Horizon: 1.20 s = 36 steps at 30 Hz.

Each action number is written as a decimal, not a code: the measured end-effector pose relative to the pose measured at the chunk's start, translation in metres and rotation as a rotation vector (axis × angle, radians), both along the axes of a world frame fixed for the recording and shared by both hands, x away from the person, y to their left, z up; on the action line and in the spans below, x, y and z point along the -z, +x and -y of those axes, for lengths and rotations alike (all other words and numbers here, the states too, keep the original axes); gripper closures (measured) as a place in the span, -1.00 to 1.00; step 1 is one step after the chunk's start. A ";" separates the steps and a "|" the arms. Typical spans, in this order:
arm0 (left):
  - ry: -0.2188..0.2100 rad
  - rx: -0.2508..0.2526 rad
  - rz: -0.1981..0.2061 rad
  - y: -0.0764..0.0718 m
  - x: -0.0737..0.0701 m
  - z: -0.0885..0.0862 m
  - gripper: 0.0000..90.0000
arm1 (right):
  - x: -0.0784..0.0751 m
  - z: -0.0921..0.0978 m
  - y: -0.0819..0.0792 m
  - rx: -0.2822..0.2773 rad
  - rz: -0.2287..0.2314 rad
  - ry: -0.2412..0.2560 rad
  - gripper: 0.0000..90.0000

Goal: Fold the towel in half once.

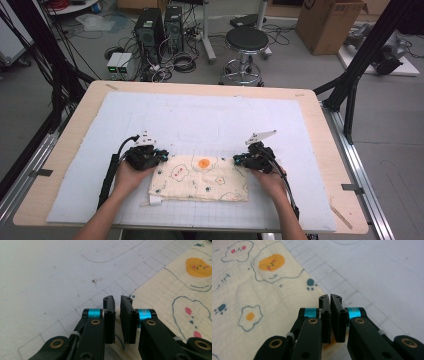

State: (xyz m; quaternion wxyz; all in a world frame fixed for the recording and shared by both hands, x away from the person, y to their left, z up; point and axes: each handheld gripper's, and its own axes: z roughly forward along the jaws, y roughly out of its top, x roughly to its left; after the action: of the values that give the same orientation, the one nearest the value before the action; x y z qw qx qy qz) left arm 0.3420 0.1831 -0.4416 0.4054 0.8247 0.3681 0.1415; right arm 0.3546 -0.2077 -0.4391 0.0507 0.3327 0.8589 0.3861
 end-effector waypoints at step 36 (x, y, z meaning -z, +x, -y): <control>-0.116 0.086 0.054 -0.046 -0.023 -0.020 0.01 | -0.032 0.009 -0.040 -0.020 0.102 0.140 -0.08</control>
State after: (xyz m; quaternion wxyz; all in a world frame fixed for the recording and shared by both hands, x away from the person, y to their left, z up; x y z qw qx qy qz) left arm 0.2962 0.2036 -0.4186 0.4681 0.8107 0.3289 0.1244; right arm 0.3144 -0.2165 -0.4071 0.0672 0.3068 0.8294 0.4619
